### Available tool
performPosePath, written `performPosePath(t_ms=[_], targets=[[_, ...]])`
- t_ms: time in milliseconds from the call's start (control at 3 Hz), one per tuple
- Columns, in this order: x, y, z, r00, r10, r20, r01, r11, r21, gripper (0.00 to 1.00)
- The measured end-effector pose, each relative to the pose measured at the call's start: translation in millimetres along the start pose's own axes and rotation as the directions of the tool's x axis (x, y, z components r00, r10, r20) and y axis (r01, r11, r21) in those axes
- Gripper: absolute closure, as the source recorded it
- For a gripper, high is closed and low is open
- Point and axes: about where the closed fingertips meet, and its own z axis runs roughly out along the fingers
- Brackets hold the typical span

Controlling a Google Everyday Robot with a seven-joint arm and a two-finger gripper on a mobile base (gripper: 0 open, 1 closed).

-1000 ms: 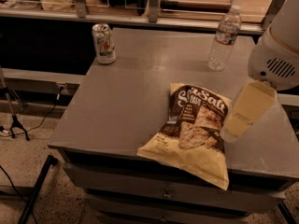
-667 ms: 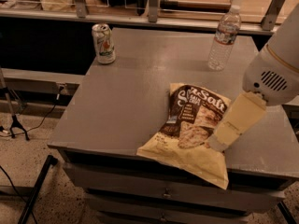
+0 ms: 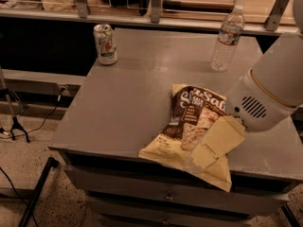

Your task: Move brown chip bag near 7up can

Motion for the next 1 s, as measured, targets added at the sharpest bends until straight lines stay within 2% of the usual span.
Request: performPosePath(t_ms=[333, 667, 1000], targets=[[3.9, 9.8, 17.6, 0.999, -0.023, 0.046, 0.021, 0.9993, 0.031, 0.0], [1.8, 7.5, 22.4, 0.997, -0.034, 0.063, 0.031, 0.9985, 0.044, 0.0], [1.3, 8.2, 22.5, 0.997, -0.035, 0.062, 0.033, 0.9985, 0.044, 0.16]])
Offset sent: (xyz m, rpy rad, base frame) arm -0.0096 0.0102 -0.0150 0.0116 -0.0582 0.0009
